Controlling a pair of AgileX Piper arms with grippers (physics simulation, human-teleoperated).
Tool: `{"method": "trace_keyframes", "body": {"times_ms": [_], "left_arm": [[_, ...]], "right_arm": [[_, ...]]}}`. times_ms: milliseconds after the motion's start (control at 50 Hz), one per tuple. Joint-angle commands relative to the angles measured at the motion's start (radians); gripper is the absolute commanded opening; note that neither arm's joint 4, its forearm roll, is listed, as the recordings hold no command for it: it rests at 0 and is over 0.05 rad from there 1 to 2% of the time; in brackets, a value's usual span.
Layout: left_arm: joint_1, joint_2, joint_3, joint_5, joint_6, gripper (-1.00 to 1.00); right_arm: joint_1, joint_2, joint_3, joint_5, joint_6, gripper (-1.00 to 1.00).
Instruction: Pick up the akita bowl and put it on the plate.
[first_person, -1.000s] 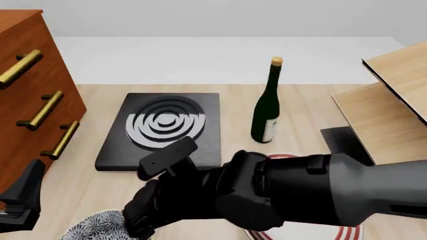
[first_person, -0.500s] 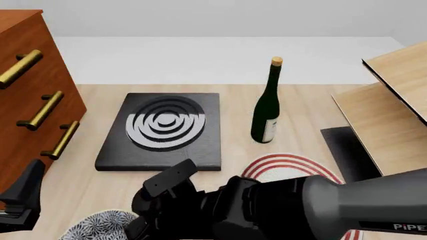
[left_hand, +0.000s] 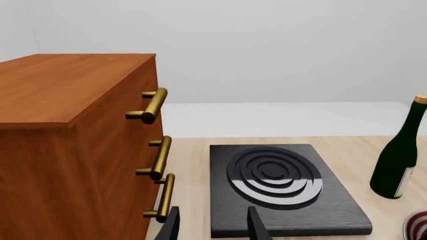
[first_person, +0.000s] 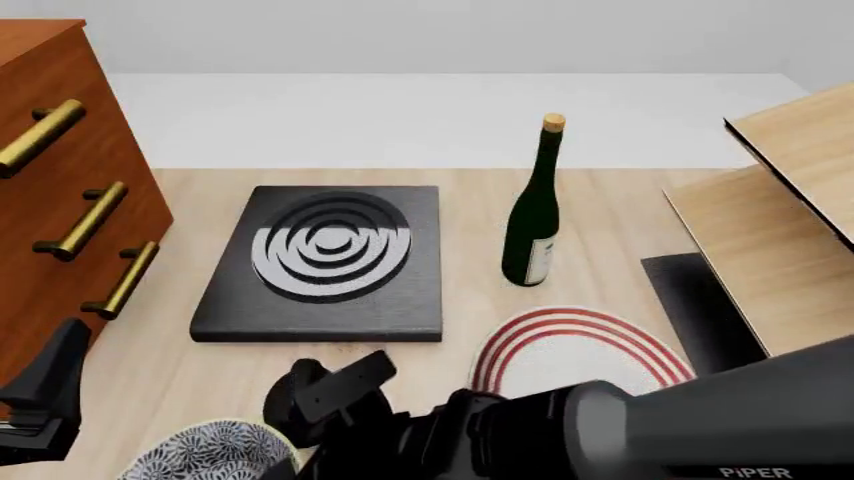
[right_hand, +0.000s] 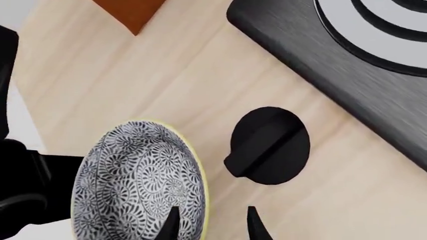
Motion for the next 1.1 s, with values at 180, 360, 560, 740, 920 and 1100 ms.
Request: {"method": "trace_keyframes", "body": {"times_ms": [180,360,560,740,920,1100], "left_arm": [[0.000,0.000,0.000,0.000,0.000,1.00],[0.000,0.000,0.000,0.000,0.000,1.00],[0.000,0.000,0.000,0.001,0.000,1.00],[0.000,0.000,0.000,0.001,-0.001,1.00],[0.000,0.001,0.000,0.001,-0.001,1.00],[0.000,0.001,0.000,0.001,-0.001,1.00]], "right_arm": [[0.018,0.085,0.006,-0.064,0.035,1.00],[0.020,0.118,0.008,-0.089,0.045,1.00],[-0.002,0.077,-0.014,-0.035,0.004,-1.00],[-0.029,0.012,-0.032,0.021,-0.056,-1.00],[-0.039,-0.080,-0.035,0.081,-0.091,-1.00],[-0.065,-0.151,-0.035,0.137,-0.142,-1.00]]}}
